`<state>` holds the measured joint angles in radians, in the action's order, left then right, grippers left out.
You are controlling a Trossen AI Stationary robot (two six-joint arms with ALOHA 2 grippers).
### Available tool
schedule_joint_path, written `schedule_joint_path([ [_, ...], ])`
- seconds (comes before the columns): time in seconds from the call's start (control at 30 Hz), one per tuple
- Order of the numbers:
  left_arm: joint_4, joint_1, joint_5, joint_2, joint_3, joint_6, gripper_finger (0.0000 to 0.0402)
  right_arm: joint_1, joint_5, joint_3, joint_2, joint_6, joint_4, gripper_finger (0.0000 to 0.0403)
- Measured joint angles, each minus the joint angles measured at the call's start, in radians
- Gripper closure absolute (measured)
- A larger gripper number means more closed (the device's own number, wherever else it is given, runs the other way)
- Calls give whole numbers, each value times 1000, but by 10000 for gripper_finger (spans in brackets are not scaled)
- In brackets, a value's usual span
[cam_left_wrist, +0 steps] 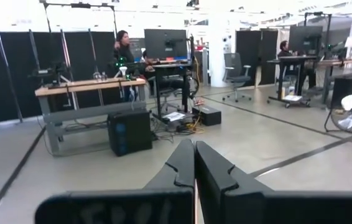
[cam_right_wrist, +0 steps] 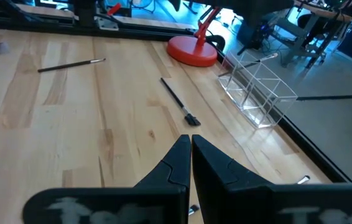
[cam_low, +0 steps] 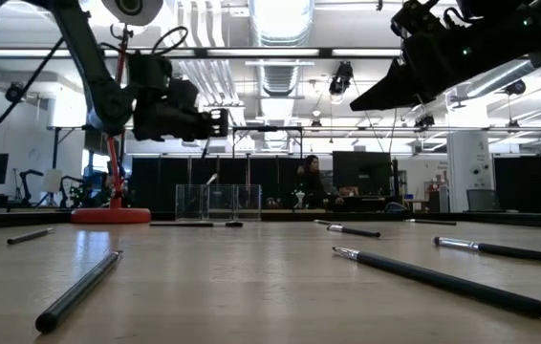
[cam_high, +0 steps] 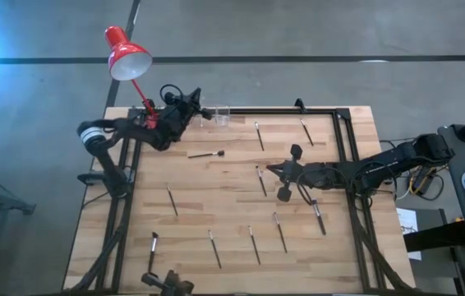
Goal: Pick & Place Makeup Supplies
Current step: Put the makeup brush into the transparent organizer
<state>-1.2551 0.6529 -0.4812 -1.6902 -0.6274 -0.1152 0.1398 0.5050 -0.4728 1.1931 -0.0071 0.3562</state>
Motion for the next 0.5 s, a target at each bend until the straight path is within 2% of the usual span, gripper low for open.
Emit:
schedule_joint_path([
  [0.3, 98, 6, -16, -23, -57, -75, 402, 0, -5, 3, 0, -5, -1, 394],
  [0.5, 202, 32, -26, -23, -60, -38, 401, 0, -7, 4, 0, -5, 0, 394],
])
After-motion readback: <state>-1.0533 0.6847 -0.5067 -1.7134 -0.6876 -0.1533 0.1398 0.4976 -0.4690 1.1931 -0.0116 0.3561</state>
